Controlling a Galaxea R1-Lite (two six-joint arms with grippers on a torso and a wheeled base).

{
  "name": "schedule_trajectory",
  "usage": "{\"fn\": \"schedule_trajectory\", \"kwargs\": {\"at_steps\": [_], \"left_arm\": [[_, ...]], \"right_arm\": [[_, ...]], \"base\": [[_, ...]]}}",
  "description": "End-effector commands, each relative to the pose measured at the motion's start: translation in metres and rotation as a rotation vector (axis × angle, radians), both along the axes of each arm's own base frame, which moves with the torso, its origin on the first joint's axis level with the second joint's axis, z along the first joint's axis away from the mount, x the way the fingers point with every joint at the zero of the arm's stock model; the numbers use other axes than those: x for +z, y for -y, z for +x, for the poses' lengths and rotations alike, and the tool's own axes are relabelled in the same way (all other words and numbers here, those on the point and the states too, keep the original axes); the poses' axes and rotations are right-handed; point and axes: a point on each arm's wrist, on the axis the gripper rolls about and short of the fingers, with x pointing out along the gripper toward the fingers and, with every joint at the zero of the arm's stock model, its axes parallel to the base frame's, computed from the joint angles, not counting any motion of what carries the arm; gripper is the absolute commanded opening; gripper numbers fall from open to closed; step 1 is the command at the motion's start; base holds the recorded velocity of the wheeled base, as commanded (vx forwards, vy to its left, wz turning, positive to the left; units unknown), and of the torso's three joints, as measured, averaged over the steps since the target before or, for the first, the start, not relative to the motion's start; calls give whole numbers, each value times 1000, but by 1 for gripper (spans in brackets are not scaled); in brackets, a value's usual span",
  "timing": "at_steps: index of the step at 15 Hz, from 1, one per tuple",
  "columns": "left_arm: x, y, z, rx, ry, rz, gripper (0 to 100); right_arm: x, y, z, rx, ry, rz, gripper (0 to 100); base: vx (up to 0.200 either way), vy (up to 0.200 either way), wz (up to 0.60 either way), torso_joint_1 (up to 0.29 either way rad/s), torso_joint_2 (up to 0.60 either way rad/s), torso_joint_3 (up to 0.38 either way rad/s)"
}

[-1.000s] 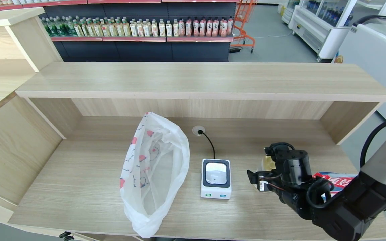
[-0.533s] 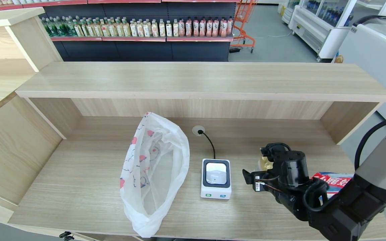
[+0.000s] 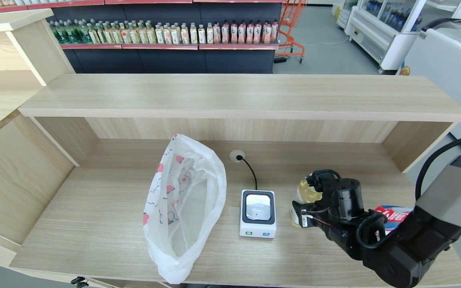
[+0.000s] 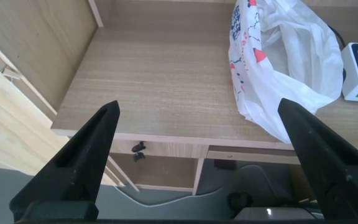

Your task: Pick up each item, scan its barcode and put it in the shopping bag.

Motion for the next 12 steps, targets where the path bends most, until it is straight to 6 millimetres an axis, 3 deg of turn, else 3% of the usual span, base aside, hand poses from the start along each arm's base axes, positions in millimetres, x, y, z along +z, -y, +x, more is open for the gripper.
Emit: {"fn": "schedule_trajectory", "kwargs": {"at_steps": [1,8,10,12], "left_arm": [[0,0,0,0,0,0,100],[0,0,0,0,0,0,100],[0,0,0,0,0,0,100],[-1,0,0,0,-2,0,100]], "right_arm": [[1,2,2,-8,7,-1,0],[6,11,9,15,37,-6,0],[35,26,7,75,93,43,0],[86,61,-6,172,84,85,0]], "base": [[0,0,0,0,0,0],[0,0,0,0,0,0],[0,0,0,0,0,0],[0,0,0,0,0,0]]}}
